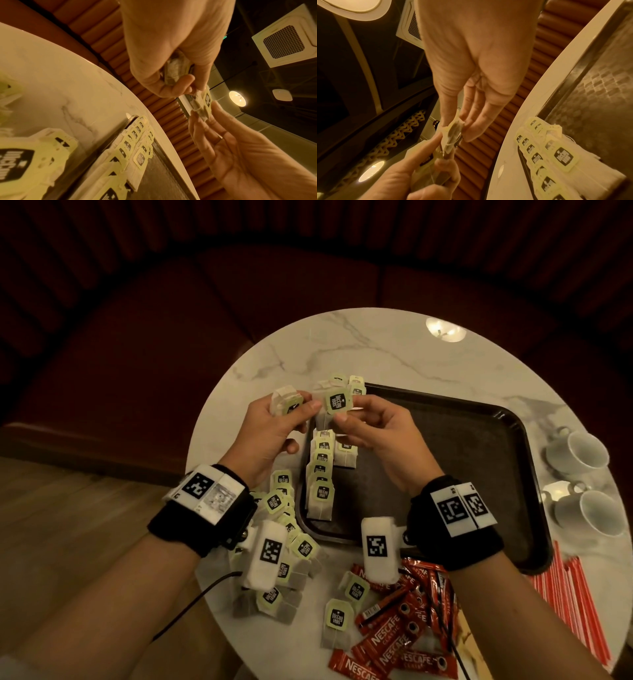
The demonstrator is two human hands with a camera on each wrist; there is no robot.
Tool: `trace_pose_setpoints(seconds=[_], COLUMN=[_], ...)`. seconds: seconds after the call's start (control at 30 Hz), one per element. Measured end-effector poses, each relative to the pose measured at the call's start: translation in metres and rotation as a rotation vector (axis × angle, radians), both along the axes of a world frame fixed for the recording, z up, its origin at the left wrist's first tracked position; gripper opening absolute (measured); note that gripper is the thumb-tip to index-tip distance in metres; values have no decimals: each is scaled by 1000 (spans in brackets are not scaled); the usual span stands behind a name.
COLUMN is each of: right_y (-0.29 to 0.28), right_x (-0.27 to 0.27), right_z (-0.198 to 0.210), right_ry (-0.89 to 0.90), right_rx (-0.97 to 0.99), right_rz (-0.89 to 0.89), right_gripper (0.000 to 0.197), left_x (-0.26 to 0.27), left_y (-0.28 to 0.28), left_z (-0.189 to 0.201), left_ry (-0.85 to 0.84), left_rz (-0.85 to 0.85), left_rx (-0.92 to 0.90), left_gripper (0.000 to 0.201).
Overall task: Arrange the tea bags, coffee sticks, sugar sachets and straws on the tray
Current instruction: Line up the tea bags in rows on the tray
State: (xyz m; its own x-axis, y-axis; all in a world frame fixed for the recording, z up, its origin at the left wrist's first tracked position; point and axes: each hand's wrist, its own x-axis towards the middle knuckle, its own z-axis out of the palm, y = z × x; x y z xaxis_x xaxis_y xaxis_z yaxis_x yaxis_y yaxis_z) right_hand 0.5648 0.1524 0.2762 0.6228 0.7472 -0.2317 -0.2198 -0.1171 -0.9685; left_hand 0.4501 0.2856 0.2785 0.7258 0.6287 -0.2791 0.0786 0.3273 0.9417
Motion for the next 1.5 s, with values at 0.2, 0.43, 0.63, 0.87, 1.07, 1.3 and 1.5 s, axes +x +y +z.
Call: trace_pose_setpoints(seconds=[0.2,0.43,0.63,0.87,1.07,1.3,1.5], right_y=[-2,-3,-5,-6,-3,-1,-5], right_x=[-4,-6,-2,1,-1,-4,-1], right_z=[-3,2,3,0,2,3,7], right_ry=[-48,-12,12,39,-16,-49,-51], right_rx=[-4,41,72,81,65,40,-1], right_rz=[41,80,32,14,8,3,34], right_gripper=[27,29,20,19,16,24,22], left_x=[0,1,0,1,1,2,2], left_y=[0,-2,0,0,-1,-4,-4], left_z=[1,2,1,1,1,0,1], left_ry=[-34,-48,-54,-52,-45,-38,-45], left_rz=[-25,-58,-51,-45,-49,-81,-100], left_rx=[36,60,73,75,83,161,144], left_gripper=[6,5,5,5,3,25,23])
